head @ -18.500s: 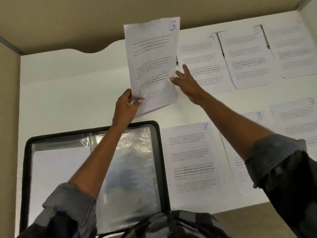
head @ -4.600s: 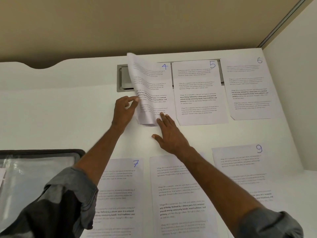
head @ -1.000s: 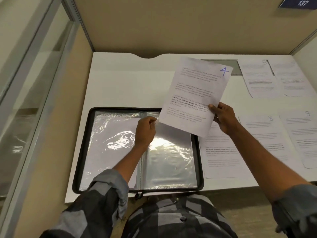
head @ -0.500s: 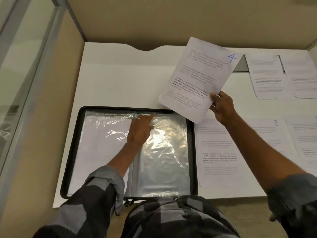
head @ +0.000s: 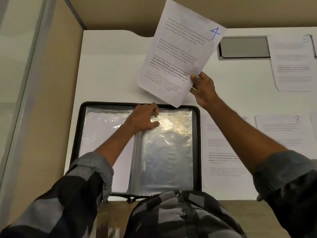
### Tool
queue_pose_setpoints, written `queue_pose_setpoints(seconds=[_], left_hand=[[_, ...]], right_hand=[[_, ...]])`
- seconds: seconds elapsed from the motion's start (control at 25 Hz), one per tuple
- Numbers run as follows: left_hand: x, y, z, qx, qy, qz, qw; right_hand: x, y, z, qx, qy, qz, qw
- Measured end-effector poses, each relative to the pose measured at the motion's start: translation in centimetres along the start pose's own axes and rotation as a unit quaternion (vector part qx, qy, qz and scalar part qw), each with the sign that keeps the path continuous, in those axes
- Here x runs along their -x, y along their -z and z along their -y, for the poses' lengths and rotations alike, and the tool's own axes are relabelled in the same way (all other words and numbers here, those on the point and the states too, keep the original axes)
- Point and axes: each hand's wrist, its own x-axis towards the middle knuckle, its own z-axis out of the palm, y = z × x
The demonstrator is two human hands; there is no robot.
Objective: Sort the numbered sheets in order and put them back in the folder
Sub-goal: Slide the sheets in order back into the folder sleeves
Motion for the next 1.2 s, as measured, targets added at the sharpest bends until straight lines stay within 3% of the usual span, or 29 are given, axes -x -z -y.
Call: queue_pose_setpoints(seconds=[0.2, 0.36, 0.56, 0.8, 1.2], left_hand=[[-0.1, 0.8, 0.1, 0.098, 0.022, -0.01, 0.995], [0.0, 0.3, 0.8, 0.112, -0.025, -0.02, 0.993], [0.1, 0.2, 1.1, 0.146, 0.0, -0.05, 0.988], [-0.5, 3.2, 2.1, -0.113, -0.01, 0.037, 0.993], [-1.8, 5.7, 4.5, -0.193, -0.029, 0.078, 0.978]], right_hand=[[-0.1, -1.4, -1.3, 0.021, -0.013, 0.028, 0.999], [0.2, -0.8, -2.4, 0.052, -0.035, 0.058, 0.996], [-0.2, 0.7, -2.1, 0.101, -0.06, 0.071, 0.991], [-1.4, 1.2, -1.1, 0.172, -0.063, 0.086, 0.979], [-3.2, 1.1, -1.4, 0.233, -0.089, 0.121, 0.961]])
